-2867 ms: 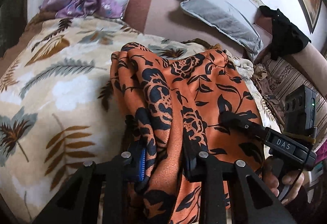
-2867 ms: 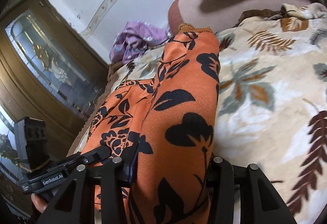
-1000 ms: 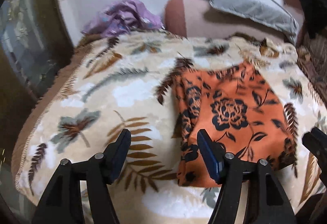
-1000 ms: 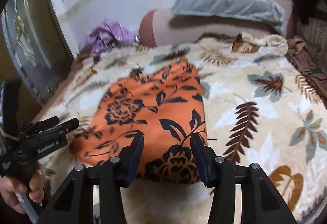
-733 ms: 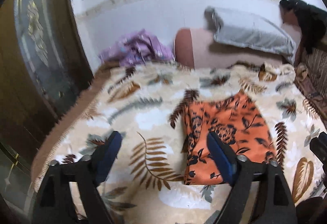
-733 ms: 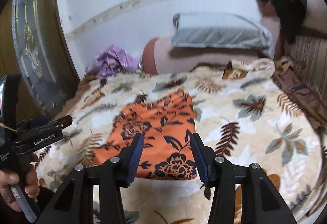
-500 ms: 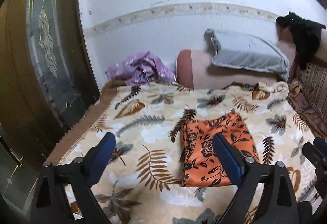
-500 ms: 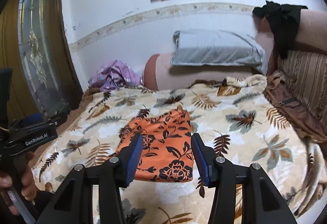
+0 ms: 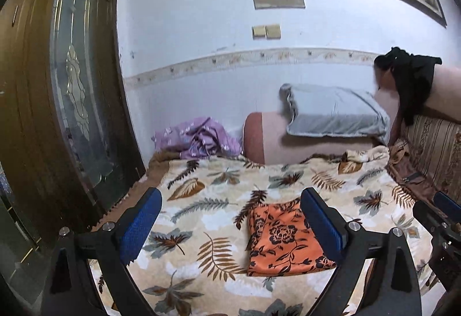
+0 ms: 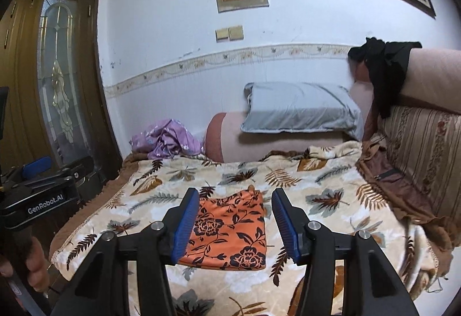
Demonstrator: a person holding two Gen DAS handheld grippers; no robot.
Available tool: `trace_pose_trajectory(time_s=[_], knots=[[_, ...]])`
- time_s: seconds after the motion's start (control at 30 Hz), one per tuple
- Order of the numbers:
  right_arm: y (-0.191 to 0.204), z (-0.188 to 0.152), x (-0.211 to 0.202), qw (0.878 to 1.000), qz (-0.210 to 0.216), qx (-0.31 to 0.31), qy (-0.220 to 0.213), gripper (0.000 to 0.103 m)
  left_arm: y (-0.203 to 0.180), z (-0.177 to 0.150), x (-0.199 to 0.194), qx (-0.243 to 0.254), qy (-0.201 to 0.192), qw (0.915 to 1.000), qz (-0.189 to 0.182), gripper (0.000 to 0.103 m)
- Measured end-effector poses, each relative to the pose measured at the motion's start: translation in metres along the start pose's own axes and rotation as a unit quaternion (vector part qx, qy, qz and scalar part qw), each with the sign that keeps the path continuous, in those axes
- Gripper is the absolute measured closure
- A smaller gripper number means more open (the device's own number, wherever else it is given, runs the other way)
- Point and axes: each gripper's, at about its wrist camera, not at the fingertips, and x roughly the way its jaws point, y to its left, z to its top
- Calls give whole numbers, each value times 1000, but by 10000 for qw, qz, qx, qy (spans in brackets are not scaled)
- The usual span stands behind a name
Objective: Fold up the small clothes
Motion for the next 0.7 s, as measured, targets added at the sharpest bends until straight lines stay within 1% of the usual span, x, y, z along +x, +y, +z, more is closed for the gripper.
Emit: trace_pose_trajectory(time_s=[0.13, 0.33, 0.4, 0.7], knots=[[5, 8, -16, 9999, 16, -70, -116, 46, 3, 9, -18, -36, -117, 9999, -115, 6], [16, 15, -35, 9997, -10, -140, -221, 45, 8, 20, -42, -92, -343, 9993, -113, 6], [19, 17, -38, 9997, -67, -138, -181, 43, 10, 22, -48, -107, -395, 9991, -108, 6], [23, 22, -42, 10000, -87, 11, 39, 43, 20, 25, -60, -140, -469, 9988, -72, 6]])
